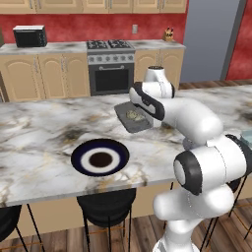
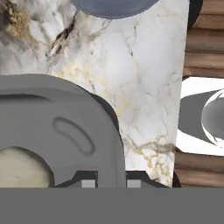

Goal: Place two dumplings into each of the tupperware containers and then place the containers in the fridge.

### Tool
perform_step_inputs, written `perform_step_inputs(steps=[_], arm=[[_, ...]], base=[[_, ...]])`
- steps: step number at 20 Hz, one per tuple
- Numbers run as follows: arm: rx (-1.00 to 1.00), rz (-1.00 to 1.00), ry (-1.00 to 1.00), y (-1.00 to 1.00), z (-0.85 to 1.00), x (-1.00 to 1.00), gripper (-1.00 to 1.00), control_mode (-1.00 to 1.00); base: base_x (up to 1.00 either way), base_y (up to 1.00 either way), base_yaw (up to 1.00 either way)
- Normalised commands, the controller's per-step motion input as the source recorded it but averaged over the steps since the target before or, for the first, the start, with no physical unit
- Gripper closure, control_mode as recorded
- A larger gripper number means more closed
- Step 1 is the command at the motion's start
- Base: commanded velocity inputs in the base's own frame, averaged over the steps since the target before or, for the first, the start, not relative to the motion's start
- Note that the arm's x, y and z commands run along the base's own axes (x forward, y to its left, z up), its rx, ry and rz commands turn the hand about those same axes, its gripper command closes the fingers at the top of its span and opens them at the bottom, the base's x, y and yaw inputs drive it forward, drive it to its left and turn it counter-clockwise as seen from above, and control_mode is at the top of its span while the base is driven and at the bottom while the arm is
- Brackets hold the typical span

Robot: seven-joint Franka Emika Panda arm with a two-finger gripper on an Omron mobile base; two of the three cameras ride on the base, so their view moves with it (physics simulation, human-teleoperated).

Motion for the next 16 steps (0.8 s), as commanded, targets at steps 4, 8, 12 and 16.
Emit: perform_step_inputs(steps=[4,8,12,16], arm=[[0.09,-0.33,-0.02,-0.21,0.15,-0.07,1.0,-1.0],[0.17,-0.14,-0.13,-0.4,0.01,-0.4,1.0,-1.0],[0.02,0.0,-0.25,-0.1,-0.01,-0.69,1.0,-1.0],[0.0,0.03,-0.13,-0.2,0.0,-0.81,1.0,-1.0]], base=[[0.0,0.0,0.0],[0.0,0.0,0.0],[0.0,0.0,0.0],[0.0,0.0,0.0]])
